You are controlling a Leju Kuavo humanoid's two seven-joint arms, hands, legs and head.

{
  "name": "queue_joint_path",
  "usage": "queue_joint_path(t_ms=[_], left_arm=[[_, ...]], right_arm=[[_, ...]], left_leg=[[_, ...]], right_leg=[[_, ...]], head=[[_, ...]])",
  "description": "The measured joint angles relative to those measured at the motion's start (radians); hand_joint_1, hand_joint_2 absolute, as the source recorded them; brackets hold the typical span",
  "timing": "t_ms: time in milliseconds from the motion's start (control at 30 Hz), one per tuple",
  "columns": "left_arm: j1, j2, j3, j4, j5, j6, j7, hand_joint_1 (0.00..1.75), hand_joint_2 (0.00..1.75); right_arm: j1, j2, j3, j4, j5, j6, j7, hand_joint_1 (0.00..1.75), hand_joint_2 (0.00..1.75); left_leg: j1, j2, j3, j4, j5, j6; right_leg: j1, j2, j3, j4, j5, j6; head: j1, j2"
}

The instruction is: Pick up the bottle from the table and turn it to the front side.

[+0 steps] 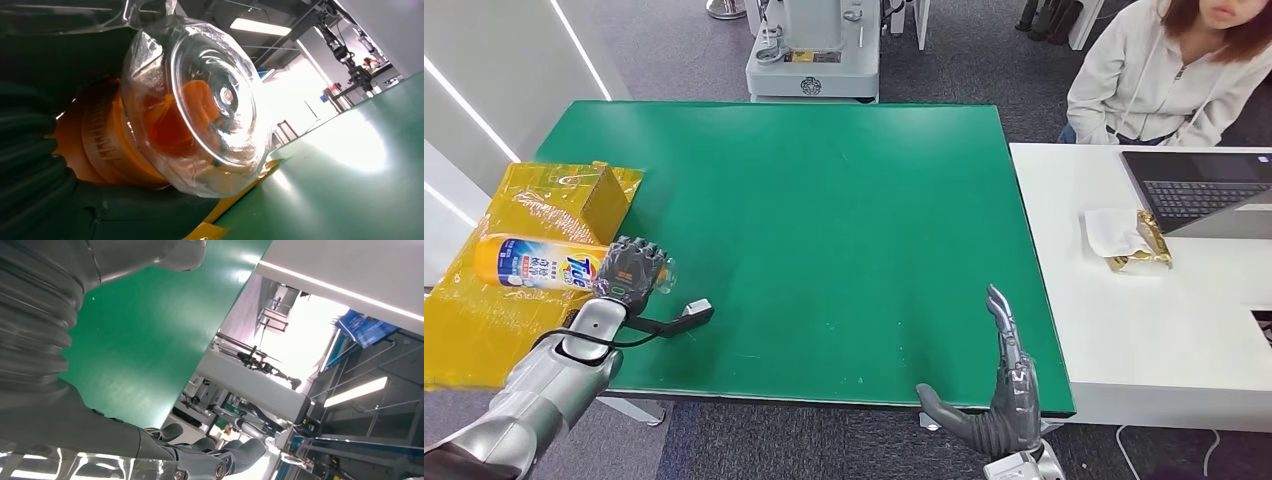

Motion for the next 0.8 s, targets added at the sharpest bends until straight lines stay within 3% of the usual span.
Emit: queue_joint_path(t_ms=[200,400,633,800], left_arm=[[0.000,-0.016,0.000,0.005,0.017,-0.005,-0.082,1.68,1.75],[-0.010,-0.078,0.000,0.005,0.035,-0.028,-0.142,1.75,1.75],[-0.050,-0.124,0.005,0.005,0.078,-0.134,-0.156,1.62,1.75],[-0.065,-0.130,0.028,0.006,0.119,-0.178,-0.139,1.66,1.75]], right_arm=[[-0.010,-0.002,0.011,0.002,0.000,0.018,0.008,0.00,1.75],[-0.050,0.030,0.028,-0.004,0.053,0.051,0.079,0.00,1.75],[-0.019,0.015,0.024,-0.017,0.025,0.045,0.038,0.00,1.75],[-0.007,0.011,0.022,-0.033,0.027,0.038,0.045,0.00,1.75]], left_leg=[[0.000,0.000,0.000,0.000,0.000,0.000],[0.000,0.000,0.000,0.000,0.000,0.000],[0.000,0.000,0.000,0.001,0.000,0.000],[0.000,0.001,0.000,0.000,0.000,0.000]], right_leg=[[0.000,0.000,0.000,0.000,0.000,0.000],[0.000,0.000,0.000,0.000,0.000,0.000],[0.000,0.001,0.000,0.000,0.000,0.000],[0.000,0.001,0.000,0.000,0.000,0.000]], head=[[0.000,0.000],[0.000,0.000],[0.000,0.000],[0.000,0.000]])
